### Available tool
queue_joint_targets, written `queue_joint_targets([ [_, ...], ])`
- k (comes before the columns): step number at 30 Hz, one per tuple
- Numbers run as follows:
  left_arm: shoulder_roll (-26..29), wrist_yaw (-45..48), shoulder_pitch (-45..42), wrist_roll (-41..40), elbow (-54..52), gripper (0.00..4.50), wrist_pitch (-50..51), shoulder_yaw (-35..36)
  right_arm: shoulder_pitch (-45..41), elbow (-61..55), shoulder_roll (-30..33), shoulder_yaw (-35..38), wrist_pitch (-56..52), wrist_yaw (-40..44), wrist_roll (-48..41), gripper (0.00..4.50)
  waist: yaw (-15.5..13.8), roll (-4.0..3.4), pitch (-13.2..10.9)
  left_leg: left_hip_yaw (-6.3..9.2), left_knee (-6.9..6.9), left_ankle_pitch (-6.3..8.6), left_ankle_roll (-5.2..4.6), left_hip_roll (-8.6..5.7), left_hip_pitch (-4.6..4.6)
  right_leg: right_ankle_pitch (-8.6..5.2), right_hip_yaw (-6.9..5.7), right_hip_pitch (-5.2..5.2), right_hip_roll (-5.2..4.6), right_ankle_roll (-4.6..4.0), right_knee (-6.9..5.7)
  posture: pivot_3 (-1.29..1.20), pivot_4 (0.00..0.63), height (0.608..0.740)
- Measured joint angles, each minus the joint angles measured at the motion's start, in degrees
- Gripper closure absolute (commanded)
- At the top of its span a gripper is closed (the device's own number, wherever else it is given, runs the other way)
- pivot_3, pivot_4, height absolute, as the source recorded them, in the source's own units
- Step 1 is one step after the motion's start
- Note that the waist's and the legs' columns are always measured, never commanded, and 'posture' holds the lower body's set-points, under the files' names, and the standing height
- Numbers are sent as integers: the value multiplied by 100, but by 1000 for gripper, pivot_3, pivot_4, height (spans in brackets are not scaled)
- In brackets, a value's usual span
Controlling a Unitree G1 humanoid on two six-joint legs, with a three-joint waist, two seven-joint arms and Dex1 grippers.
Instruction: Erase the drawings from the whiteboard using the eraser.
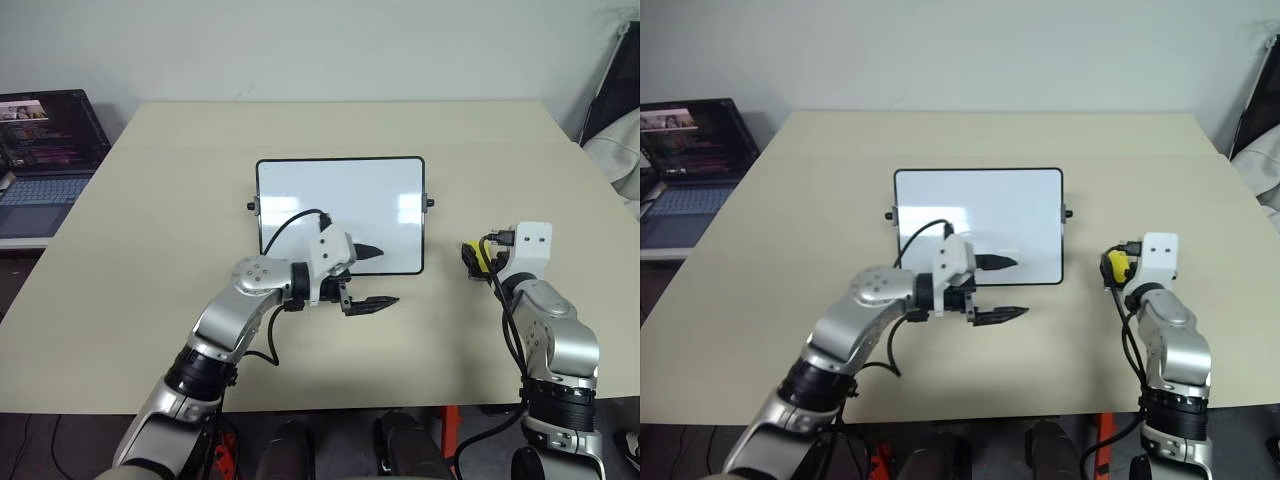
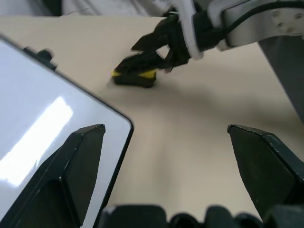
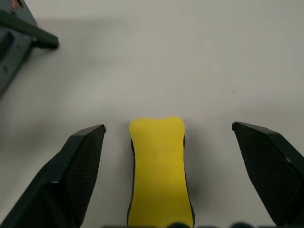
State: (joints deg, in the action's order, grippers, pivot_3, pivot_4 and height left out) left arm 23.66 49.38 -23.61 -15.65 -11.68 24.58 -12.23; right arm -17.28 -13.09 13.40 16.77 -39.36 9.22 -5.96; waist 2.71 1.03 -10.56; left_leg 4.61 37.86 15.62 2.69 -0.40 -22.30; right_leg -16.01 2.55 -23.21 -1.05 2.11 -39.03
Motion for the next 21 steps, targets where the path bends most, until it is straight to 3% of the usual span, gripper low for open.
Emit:
queue_joint_targets([
  [5, -215, -1384, 1700, -259, -937, 0, 407, 1778, 1107, -1049, 260, -119, 702, 541, -194, 44, -26, -1, 1, 5, -1, 6, -2, 10, -7, -5, 0, -1, -17, 5, 9, 0, 150, 740],
  [8, -589, -2055, 2210, -338, -1447, 0, 402, 2287, 1700, -1199, 39, -352, 1549, 586, -172, 44, -92, 0, 2, -1, 9, 6, -2, 4, 5, -4, 1, 12, -22, 7, 6, 0, 150, 740],
  [13, -1164, -3207, 2952, 487, -1634, 0, -418, 2294, 2752, -862, -277, -428, 3012, 532, -11, 44, -154, 3, 5, 2, 7, 6, -2, -2, 72, -6, -3, 98, -12, 11, 38, 0, 150, 740],
  [21, -1708, -4190, 3408, 1491, -1535, 0, -1154, 1594, 3111, -707, -243, -332, 3276, 787, -510, 44, -106, 4, 5, -4, 0, 5, -3, 6, 95, -22, 6, 105, -10, 33, 25, 0, 150, 740],
])
